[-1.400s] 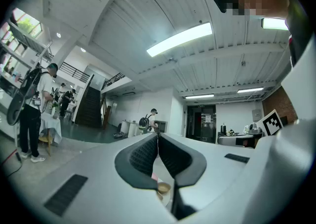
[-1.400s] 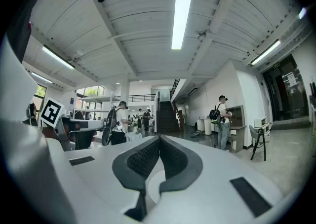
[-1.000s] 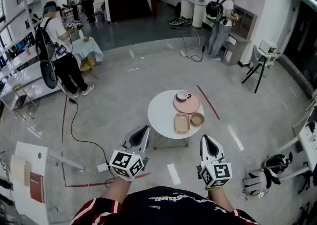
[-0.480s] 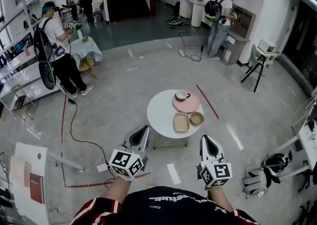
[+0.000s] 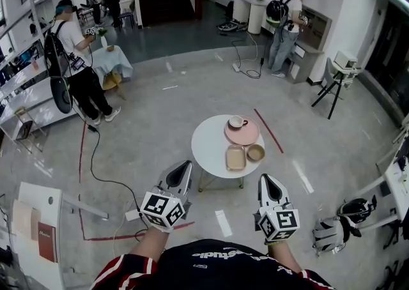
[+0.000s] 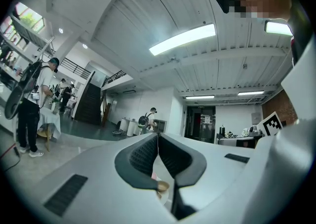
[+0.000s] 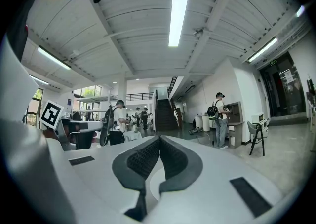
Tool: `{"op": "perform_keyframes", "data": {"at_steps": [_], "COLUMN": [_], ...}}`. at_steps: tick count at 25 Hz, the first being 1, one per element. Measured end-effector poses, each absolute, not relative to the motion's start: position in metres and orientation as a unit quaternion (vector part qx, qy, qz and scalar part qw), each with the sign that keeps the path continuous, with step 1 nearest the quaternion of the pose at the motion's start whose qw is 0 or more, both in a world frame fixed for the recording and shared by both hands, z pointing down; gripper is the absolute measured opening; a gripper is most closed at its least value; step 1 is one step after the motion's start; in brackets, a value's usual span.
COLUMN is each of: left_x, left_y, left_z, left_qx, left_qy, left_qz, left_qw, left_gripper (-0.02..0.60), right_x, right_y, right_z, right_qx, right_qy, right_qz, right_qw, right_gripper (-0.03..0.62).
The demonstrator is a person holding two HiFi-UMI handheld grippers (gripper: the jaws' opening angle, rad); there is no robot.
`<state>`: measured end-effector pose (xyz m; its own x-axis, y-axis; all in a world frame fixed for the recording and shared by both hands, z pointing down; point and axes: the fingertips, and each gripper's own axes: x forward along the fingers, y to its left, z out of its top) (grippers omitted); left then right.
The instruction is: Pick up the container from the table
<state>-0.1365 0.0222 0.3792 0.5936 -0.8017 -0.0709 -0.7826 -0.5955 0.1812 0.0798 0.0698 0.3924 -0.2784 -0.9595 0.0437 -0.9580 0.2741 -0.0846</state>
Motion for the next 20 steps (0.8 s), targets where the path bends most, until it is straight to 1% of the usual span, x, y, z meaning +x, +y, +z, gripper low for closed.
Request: {"op": "perform_keyframes", "data": {"at_steps": [8, 20], "left_x": [-0.150, -0.190], "left_y": [0.015, 0.002], "left_z": [0.379, 0.379], "left_qx": [0.890, 0.894], "left_qy": [-0.446, -0.437], "left_qz": [-0.074, -0.082], "left_qw": [0.064, 0.060], "left_gripper": [0.025, 0.025], "right_x": [0.062, 0.016], "right_y": [0.060, 0.049], "right_z": [0.392, 0.388], "right_qx": [-0.594, -0.598], "right_qy": [0.803, 0.801], "right_qz": [-0.047, -0.035], "right_qw": [0.005, 0.006], "right_gripper": [0.014, 0.014]}}
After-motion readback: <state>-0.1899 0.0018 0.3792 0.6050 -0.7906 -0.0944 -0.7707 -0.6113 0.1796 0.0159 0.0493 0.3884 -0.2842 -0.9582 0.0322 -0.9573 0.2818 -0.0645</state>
